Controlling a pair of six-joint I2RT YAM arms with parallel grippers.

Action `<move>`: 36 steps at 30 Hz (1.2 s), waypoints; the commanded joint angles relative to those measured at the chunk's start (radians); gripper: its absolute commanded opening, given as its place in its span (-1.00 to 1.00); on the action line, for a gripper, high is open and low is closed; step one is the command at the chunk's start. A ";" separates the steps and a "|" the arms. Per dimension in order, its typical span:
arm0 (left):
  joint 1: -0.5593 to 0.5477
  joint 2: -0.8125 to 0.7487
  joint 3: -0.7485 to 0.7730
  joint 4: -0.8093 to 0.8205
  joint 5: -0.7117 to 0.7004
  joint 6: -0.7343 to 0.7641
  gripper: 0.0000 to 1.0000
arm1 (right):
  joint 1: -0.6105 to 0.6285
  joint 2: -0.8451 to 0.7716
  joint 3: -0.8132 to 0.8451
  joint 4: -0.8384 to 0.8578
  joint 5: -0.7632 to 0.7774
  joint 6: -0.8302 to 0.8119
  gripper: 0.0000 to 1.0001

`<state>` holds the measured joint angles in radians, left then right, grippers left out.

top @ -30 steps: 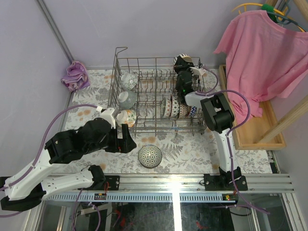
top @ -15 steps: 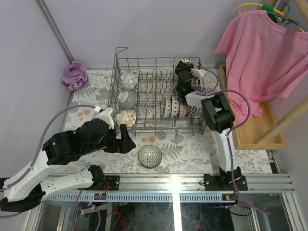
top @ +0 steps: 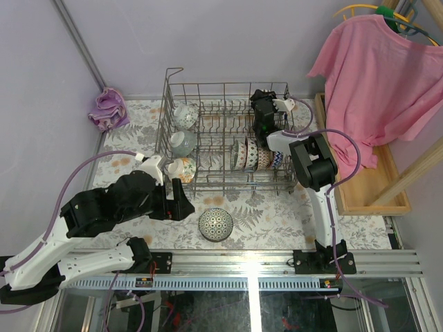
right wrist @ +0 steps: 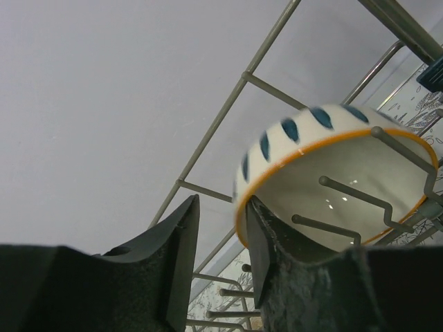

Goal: Load the bowls into the dish rack
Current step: Place the bowl in the dish rack.

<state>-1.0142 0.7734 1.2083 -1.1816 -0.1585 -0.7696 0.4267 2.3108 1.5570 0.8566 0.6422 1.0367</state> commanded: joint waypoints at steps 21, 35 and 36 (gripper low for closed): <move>-0.003 0.025 0.092 -0.050 -0.050 -0.008 0.75 | 0.006 -0.322 -0.140 0.081 -0.071 -0.008 0.04; -0.003 0.084 0.226 -0.115 -0.129 0.008 0.99 | -0.092 -0.766 -0.322 -0.361 -0.532 0.036 0.71; -0.004 0.089 0.236 -0.117 -0.135 0.011 0.99 | -0.103 -0.804 -0.328 -0.409 -0.588 0.019 0.84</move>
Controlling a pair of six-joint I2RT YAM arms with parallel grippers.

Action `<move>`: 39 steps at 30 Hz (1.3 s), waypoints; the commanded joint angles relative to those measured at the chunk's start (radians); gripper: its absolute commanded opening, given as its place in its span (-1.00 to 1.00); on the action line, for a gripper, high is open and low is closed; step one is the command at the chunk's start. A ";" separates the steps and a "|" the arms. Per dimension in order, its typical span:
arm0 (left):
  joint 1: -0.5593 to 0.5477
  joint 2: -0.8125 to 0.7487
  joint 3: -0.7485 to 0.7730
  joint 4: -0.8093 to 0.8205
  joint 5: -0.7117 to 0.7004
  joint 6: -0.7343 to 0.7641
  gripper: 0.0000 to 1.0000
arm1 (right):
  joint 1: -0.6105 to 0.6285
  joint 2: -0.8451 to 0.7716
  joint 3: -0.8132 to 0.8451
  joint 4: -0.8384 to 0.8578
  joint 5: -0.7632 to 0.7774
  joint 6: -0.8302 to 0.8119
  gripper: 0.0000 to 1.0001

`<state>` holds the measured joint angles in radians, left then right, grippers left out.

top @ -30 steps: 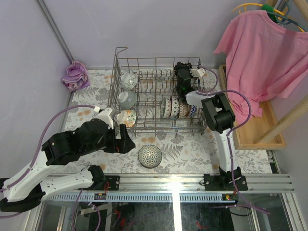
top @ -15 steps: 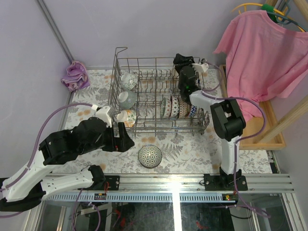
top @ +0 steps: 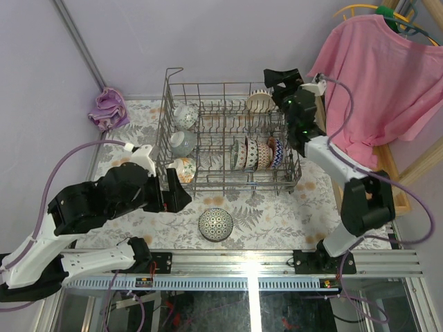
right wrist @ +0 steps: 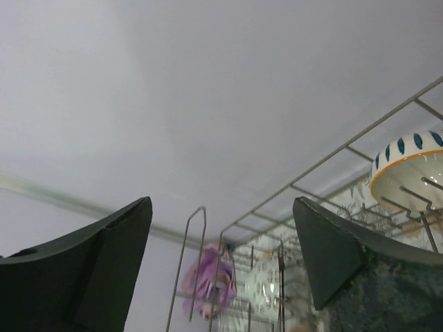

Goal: Load the bowls into the dish rack
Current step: Place the bowl in the dish rack, then adjust the bowl in the dish rack.

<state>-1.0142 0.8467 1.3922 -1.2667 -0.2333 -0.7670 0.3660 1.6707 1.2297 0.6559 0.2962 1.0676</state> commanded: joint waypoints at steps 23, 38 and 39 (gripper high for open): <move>-0.004 0.060 -0.009 0.097 -0.097 0.029 0.99 | -0.163 -0.901 -0.415 -0.952 -0.761 -0.252 0.99; -0.004 0.024 -0.026 0.061 -0.130 -0.007 0.99 | -0.164 -0.753 -0.328 -0.916 -0.767 -0.295 0.99; -0.004 0.020 -0.029 0.061 -0.132 -0.008 0.99 | -0.163 -0.741 -0.319 -0.917 -0.761 -0.299 0.99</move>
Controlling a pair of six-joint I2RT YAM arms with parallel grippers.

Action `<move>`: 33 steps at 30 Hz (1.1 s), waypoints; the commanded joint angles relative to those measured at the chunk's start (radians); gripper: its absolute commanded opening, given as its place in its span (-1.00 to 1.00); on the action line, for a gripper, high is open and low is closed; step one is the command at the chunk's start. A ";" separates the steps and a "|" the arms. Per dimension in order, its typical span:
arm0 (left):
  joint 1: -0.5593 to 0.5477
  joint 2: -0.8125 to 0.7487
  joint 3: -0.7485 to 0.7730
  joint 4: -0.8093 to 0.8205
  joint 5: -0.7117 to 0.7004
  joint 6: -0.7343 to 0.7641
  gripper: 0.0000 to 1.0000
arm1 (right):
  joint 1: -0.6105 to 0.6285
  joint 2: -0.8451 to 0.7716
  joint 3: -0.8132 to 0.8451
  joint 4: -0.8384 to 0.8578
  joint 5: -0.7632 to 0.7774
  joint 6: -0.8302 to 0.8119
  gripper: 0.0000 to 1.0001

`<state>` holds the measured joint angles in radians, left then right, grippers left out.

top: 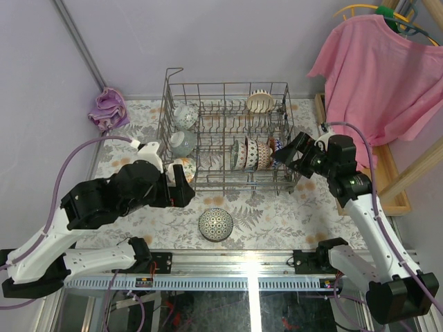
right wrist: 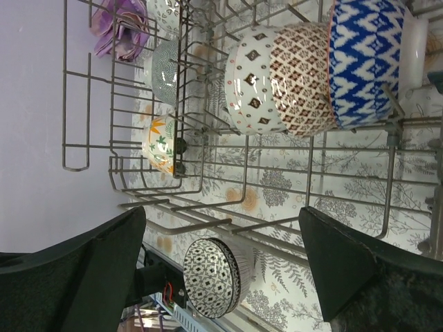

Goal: Load the bowls into the dish rack
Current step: Adjust the bowl in the dish rack.

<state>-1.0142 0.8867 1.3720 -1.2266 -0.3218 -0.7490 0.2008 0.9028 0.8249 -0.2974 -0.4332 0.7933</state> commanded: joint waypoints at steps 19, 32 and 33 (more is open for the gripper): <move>-0.003 -0.041 -0.068 0.062 -0.045 -0.018 0.99 | 0.004 0.711 0.607 0.388 0.203 0.325 0.68; -0.004 -0.119 -0.101 0.051 -0.034 -0.049 0.99 | 0.030 1.115 0.962 0.346 0.313 0.397 0.15; -0.004 -0.120 -0.101 0.052 -0.034 -0.049 0.99 | 0.039 1.130 0.976 0.333 0.333 0.395 0.16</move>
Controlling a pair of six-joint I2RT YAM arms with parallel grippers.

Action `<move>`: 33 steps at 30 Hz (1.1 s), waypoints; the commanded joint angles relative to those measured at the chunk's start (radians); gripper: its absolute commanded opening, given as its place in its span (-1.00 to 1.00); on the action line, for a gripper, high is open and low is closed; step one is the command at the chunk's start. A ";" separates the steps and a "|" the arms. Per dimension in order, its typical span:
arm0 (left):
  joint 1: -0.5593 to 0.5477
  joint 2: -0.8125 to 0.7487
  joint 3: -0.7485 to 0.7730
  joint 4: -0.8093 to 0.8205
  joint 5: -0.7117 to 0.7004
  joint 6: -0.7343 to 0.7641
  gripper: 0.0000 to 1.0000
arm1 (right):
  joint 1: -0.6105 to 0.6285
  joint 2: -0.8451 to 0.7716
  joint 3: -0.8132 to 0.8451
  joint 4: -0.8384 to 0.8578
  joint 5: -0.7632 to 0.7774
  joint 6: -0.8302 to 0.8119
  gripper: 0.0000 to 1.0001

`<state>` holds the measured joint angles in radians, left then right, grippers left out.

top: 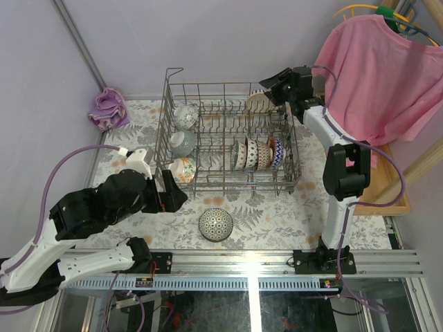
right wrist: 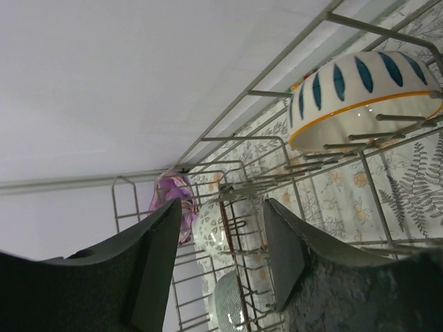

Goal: Load the bowls into the dish rack
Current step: Adjust the bowl in the dish rack.

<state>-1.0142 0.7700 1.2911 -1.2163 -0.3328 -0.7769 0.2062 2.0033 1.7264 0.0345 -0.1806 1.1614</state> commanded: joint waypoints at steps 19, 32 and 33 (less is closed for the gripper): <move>-0.004 -0.019 0.000 0.000 -0.041 -0.019 0.99 | 0.128 0.205 0.233 -0.115 0.356 0.009 0.15; -0.004 -0.003 0.000 0.004 -0.045 -0.016 0.99 | 0.128 0.282 0.329 -0.129 0.419 -0.011 0.10; -0.003 0.000 0.001 0.004 -0.045 -0.016 0.99 | 0.127 0.291 0.341 -0.135 0.422 -0.010 0.10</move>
<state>-1.0142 0.7624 1.2743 -1.2270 -0.3408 -0.7815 0.3328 2.2761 1.9892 -0.0895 0.1799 1.1667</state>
